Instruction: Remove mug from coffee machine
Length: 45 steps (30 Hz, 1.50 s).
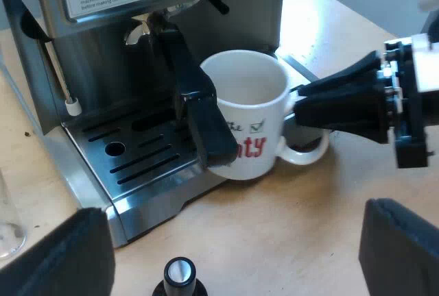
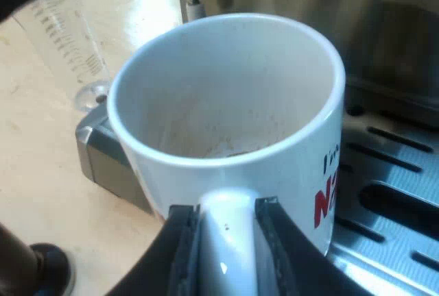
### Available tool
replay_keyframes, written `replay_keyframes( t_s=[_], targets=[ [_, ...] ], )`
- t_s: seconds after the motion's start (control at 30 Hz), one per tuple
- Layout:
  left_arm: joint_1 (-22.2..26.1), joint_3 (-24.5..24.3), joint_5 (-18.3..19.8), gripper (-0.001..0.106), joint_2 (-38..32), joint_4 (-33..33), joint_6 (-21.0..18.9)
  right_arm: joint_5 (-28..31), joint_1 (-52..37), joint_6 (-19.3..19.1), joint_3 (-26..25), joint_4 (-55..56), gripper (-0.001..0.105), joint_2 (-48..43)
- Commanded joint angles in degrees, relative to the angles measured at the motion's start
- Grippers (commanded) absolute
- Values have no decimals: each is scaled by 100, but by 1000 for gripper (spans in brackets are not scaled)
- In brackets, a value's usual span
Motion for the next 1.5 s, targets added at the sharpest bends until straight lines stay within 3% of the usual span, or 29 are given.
replay_keyframes(
  t_s=[0.03,0.33,0.7,0.87,1.0,1.17,1.5],
  targets=[
    [-34,-48,32,79,9,-80,-70,22,23,10,30,170,0,-383],
    [-34,-48,32,79,9,-80,-70,36,23,10,27,1394,0,-1225],
    [-34,-48,32,79,9,-80,-70,12,23,10,27,1573,0,-1433],
    [-34,-48,372,79,9,-58,-70,12,23,10,27,1622,0,-1736],
    [-34,-48,409,79,9,-59,-70,39,23,10,27,1994,0,-1995],
    [-201,-4,891,79,9,-59,-70,486,23,10,27,2991,0,-2615],
    [-701,323,1024,79,9,-165,-70,1715,6,10,122,3415,0,-3148]
  ],
)
